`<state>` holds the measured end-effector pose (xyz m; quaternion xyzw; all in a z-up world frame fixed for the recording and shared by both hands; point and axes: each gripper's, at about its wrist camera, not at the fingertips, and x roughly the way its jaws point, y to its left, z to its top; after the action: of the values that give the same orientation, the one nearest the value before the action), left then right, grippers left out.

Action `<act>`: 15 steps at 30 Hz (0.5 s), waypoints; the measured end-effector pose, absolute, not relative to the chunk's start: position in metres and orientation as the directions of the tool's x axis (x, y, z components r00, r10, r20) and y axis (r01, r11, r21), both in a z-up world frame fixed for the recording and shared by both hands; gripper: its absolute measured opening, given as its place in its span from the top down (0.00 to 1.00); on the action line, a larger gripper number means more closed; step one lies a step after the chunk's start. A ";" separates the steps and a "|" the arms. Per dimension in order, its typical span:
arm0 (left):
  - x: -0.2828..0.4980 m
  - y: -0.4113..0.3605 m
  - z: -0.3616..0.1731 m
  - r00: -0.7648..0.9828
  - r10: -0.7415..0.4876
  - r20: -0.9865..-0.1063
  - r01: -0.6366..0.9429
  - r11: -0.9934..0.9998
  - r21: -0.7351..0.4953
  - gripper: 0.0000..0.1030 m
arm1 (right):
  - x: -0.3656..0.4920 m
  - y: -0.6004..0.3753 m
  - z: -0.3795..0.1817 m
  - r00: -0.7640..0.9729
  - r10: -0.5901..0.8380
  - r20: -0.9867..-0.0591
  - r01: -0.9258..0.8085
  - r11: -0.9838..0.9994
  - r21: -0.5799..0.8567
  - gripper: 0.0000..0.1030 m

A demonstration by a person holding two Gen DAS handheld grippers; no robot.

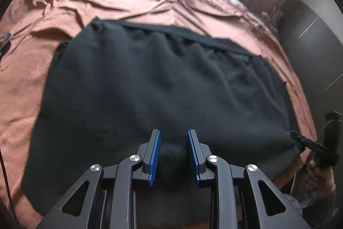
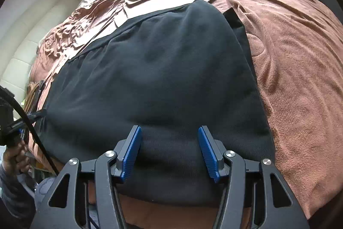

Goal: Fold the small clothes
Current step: 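Open both tools and release the sweatshirt onto the bed, then move both tools to the sweatshirt edge and pinch it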

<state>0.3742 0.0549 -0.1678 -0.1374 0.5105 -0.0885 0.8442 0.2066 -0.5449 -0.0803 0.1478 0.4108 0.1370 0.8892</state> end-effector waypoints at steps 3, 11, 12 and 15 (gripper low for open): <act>0.380 0.057 -0.181 0.437 -0.275 -0.856 -0.040 0.945 -0.324 0.75 | 0.209 -0.543 -0.078 0.622 0.361 -0.695 -0.116 0.920 0.374 0.48; 0.376 0.054 -0.181 0.434 -0.241 -0.868 -0.037 0.958 -0.285 0.79 | 0.217 -0.524 -0.065 0.631 0.376 -0.678 -0.168 0.920 0.353 0.48; 0.371 0.054 -0.180 0.438 -0.238 -0.867 -0.030 0.960 -0.279 0.79 | 0.218 -0.521 -0.067 0.624 0.377 -0.685 -0.174 0.921 0.348 0.48; 0.359 0.056 -0.179 0.451 -0.239 -0.860 -0.023 0.960 -0.279 0.79 | 0.219 -0.522 -0.077 0.606 0.376 -0.702 -0.173 0.923 0.344 0.48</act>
<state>0.3589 0.0556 -0.1788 -0.1261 0.5199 -0.0642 0.8424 0.2192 -0.5216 -0.0768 0.1215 0.4163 0.1546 0.8877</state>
